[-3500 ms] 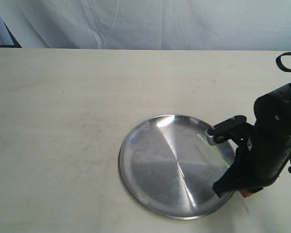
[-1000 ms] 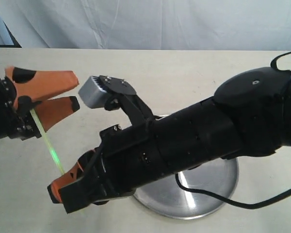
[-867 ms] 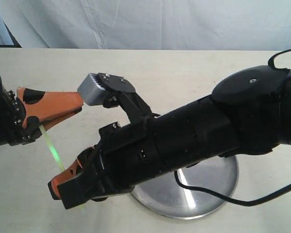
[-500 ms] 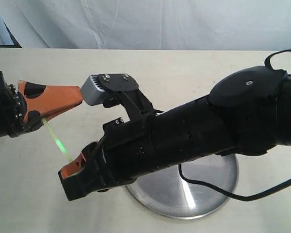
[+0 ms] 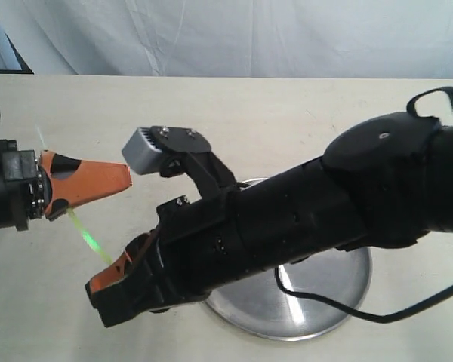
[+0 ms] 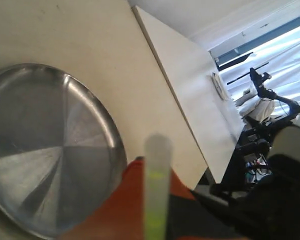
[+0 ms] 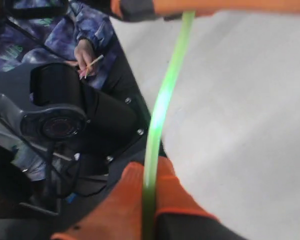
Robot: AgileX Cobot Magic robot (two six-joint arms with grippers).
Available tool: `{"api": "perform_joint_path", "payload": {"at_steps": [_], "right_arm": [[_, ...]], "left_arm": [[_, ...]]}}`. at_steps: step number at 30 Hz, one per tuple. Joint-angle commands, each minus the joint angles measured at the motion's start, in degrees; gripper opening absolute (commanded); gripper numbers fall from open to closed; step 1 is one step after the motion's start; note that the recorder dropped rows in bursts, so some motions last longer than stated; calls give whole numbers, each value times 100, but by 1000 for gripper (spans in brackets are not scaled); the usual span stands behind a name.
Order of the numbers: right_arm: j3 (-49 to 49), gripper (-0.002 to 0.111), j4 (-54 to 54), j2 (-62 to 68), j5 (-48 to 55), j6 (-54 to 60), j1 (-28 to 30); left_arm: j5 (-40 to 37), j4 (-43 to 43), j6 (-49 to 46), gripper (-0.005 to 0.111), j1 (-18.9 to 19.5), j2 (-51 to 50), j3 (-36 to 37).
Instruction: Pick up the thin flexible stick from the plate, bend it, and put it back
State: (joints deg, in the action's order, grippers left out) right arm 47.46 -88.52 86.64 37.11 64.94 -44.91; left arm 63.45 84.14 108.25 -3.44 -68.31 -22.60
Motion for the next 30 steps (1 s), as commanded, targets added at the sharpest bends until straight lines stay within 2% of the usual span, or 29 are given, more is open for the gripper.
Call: {"api": "perform_joint_path", "payload": {"at_steps": [1,6,9,11,15,19,24,28,30], "right_arm": [[93,-1,-287,-565,-1178,99,22],[82,-1,350,-737,-1773,-226,22],[82,-1,945,-534,-1599,-753,22],[82,-1,864,-316,-1012,-815,22],[82,-1,52,38,-297,-305,-136],[82,-1,-237,-80,-164,37,-187],[82,-1,-139,-642,-574,37,-187],[82,-1,334,-1128,-861,-391,-187],[82,-1,930,-1313,-1022,-907,-187]], "left_arm": [[121,747,-17,0,-30,12,30],[652,190,260,0,-30,60,30],[652,-598,410,0,-82,225,16],[652,-977,246,0,-125,330,-58],[652,-909,17,0,-125,361,-343],[158,-211,125,0,-197,361,-656],[-751,677,504,0,-787,294,-850],[-1197,718,504,0,-1468,155,-873],[-1307,718,504,0,-1837,108,-938]]}}
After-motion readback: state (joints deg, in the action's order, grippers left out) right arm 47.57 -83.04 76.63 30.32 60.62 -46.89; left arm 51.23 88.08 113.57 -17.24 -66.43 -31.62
